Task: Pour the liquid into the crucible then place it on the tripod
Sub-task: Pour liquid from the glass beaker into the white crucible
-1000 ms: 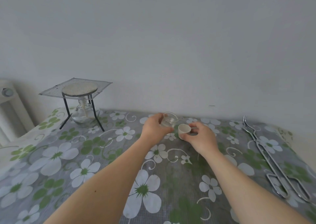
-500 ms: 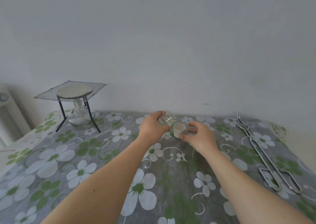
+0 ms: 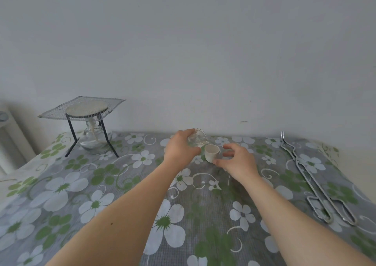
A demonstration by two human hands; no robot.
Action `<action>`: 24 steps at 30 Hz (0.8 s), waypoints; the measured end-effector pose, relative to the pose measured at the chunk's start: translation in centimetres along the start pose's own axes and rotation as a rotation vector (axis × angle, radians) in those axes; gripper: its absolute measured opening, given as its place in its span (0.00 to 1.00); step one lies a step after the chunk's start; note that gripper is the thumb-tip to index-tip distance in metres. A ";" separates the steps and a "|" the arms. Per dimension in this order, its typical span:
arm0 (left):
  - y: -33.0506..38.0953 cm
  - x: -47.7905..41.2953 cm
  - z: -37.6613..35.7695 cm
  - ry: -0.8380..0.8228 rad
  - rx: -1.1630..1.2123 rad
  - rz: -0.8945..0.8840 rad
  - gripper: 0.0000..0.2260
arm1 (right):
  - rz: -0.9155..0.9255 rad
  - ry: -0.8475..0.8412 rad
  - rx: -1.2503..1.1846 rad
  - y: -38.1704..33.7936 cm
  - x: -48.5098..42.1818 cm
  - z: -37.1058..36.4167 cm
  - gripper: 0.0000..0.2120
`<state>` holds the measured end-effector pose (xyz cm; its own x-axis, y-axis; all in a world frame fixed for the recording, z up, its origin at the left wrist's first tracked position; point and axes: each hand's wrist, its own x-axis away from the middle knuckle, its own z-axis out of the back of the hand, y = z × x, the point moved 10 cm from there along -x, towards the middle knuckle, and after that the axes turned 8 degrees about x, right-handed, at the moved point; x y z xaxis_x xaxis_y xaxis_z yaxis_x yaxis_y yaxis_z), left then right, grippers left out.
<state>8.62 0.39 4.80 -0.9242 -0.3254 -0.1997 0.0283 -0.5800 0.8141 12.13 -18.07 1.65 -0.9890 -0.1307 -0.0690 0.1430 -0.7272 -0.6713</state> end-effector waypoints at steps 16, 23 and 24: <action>0.3 0.0 0.2 0.025 -0.015 -0.029 0.27 | -0.015 -0.007 0.018 0.1 0.2 0.1 0.31; 0.5 -0.1 0.3 0.026 0.000 -0.036 0.28 | -0.014 -0.009 0.035 0.0 0.2 0.1 0.31; 0.5 -0.1 0.4 0.026 -0.001 -0.041 0.28 | -0.014 -0.009 0.036 0.0 0.2 0.1 0.31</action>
<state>8.57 0.40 5.48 -0.9143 -0.3208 -0.2471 -0.0090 -0.5939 0.8045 11.91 -18.18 1.67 -0.9905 -0.1267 -0.0532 0.1309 -0.7529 -0.6450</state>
